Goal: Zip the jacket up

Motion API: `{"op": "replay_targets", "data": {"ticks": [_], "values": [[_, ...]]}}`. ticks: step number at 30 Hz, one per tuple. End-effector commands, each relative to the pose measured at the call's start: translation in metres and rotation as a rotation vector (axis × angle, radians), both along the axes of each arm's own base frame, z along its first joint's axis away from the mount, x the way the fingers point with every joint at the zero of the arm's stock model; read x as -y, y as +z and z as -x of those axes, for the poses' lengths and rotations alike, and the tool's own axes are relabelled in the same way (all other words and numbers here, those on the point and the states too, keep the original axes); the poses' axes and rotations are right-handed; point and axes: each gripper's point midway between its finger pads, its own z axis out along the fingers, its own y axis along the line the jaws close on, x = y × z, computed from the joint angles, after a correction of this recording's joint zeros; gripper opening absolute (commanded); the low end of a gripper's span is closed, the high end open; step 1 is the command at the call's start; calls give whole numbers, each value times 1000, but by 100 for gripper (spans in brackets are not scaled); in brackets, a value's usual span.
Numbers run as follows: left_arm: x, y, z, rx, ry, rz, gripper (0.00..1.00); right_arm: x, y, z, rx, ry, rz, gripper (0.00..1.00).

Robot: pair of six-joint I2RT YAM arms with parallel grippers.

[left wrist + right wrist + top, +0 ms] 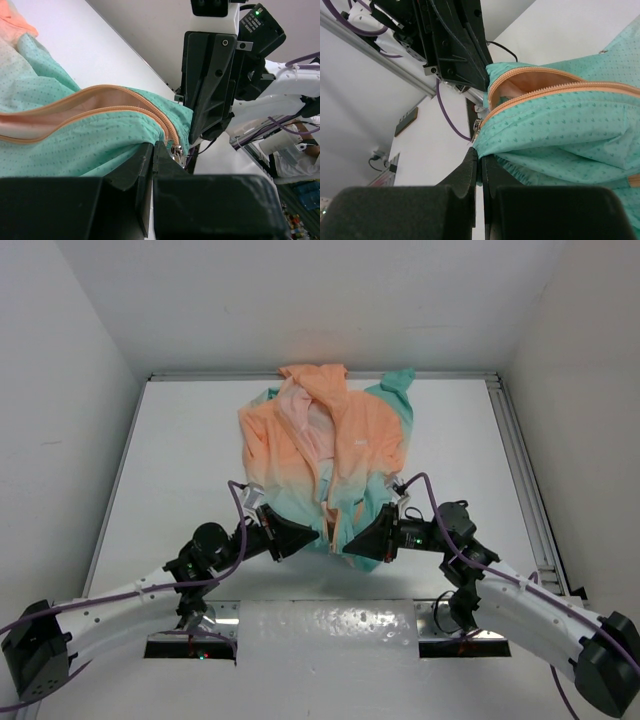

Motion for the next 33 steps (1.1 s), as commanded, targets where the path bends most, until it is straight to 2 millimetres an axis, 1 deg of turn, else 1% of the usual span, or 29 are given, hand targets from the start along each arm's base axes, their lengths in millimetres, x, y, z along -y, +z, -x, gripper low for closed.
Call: {"op": "replay_targets", "data": {"ticks": [1, 14, 19, 29, 33], "values": [[1, 19, 2, 38, -21, 62, 0, -2, 14, -1, 69, 13, -32, 0], [3, 21, 7, 25, -49, 75, 0, -2, 15, -3, 97, 8, -28, 0], [4, 23, 9, -10, -63, 81, 0, -1, 17, -5, 121, -3, -24, 0], [4, 17, 6, -73, -47, 70, 0, 0, 19, -4, 137, 0, -25, 0], [3, 17, 4, -95, -29, 87, 0, 0, 16, -3, 131, 5, -16, 0]]}}
